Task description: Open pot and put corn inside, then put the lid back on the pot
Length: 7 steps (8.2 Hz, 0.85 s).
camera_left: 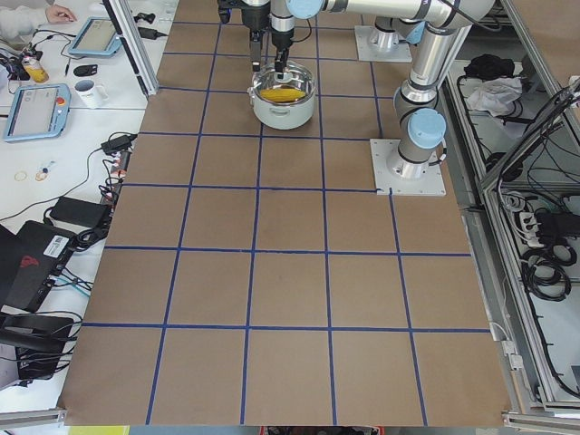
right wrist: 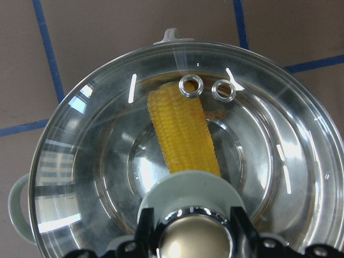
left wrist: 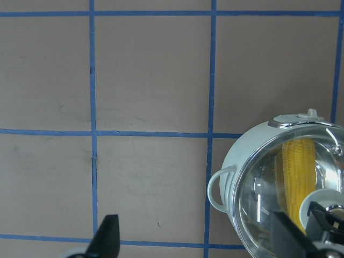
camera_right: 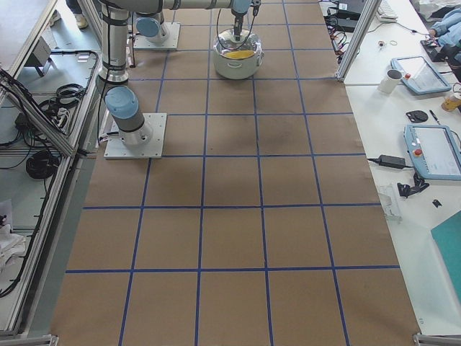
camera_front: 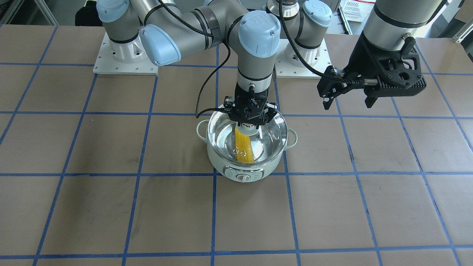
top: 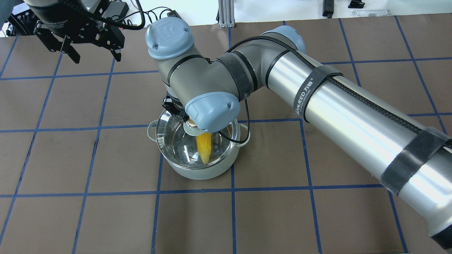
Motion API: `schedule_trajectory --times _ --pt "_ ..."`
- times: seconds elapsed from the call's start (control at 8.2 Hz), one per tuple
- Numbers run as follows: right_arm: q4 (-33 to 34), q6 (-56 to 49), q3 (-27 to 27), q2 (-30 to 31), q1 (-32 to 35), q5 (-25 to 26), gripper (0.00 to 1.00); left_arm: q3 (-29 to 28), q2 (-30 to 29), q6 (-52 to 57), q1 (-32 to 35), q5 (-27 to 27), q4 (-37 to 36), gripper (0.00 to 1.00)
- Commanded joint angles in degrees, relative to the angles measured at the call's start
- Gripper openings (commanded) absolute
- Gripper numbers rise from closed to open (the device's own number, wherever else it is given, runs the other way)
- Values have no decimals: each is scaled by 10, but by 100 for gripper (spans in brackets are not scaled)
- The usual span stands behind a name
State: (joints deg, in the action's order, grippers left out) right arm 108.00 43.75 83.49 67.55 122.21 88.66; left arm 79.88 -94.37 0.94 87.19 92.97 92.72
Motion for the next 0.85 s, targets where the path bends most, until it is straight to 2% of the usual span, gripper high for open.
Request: schedule_trajectory --times 0.0,0.24,0.37,0.49,0.61,0.73 --pt "2 -1 0 -4 0 0 6 1 0 0 0 0 0 100" --pt "2 1 0 -4 0 10 7 2 0 0 0 0 0 100" --pt "4 2 0 -4 0 11 13 3 0 0 0 0 -1 100" --pt "13 5 0 -5 0 10 30 2 0 0 0 0 -1 100" --pt "22 5 0 -6 0 9 59 3 -1 0 0 0 -1 100" --pt "22 5 1 -5 0 8 62 3 -2 0 0 0 -1 100"
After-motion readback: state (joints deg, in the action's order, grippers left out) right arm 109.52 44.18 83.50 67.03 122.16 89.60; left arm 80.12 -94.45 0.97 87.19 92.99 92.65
